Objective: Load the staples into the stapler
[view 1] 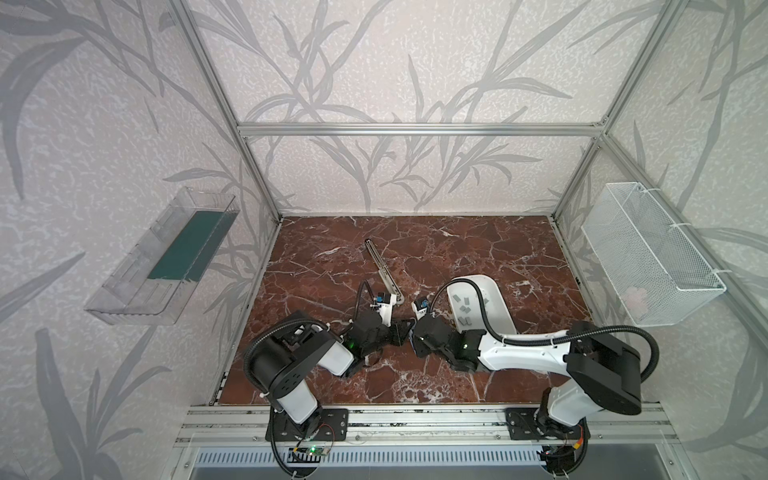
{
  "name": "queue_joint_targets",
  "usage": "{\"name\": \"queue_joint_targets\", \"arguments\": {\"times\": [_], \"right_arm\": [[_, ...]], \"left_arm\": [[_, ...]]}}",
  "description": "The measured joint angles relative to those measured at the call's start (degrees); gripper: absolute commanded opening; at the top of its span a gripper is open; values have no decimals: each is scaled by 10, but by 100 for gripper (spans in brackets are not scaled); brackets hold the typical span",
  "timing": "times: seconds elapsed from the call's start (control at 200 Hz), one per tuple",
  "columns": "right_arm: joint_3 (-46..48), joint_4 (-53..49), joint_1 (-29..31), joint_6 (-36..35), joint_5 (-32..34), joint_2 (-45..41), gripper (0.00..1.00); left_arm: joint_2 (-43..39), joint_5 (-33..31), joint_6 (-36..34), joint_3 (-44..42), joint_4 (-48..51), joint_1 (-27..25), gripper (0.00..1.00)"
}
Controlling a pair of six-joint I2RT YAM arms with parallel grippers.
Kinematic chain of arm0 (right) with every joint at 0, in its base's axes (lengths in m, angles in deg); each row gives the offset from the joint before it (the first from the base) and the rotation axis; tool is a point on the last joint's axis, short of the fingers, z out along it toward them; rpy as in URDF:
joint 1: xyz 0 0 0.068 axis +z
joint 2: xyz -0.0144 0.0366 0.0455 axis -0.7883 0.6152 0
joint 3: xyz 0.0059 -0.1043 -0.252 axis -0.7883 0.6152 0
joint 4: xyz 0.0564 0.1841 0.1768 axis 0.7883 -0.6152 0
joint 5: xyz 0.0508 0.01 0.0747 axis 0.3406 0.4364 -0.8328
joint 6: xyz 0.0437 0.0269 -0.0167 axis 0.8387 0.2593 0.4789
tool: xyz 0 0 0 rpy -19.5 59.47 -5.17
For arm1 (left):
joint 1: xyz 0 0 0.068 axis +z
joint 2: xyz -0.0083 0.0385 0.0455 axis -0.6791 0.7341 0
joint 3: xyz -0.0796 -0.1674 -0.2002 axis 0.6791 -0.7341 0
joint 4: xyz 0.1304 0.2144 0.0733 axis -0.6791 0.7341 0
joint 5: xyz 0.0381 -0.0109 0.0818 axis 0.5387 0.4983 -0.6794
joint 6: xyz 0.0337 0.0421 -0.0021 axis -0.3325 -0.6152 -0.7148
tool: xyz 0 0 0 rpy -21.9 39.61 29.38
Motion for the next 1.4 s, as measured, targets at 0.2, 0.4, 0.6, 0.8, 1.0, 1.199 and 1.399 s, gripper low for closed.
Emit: {"name": "queue_joint_targets", "arguments": {"times": [0.2,0.4,0.6,0.8,1.0,1.199,1.399], "right_arm": [[-2,0,0,-7,0,0,14],[-7,-2,-2,-11,0,4,10],[-8,-1,-19,-12,-11,15,7],[-8,3,-24,-13,-23,40,6],[-8,3,-24,-10,-35,43,3],[4,6,-22,-1,-43,43,2],[10,7,-16,12,-43,39,2]], "left_arm": [[71,13,-9,-17,-123,1,14],[82,16,-25,-17,-147,1,14],[77,16,-35,-21,-148,1,14],[75,19,-36,-21,-148,1,14],[74,18,-38,-21,-148,1,14],[74,17,-39,-21,-147,1,13],[74,14,-39,-21,-146,1,13]]}}
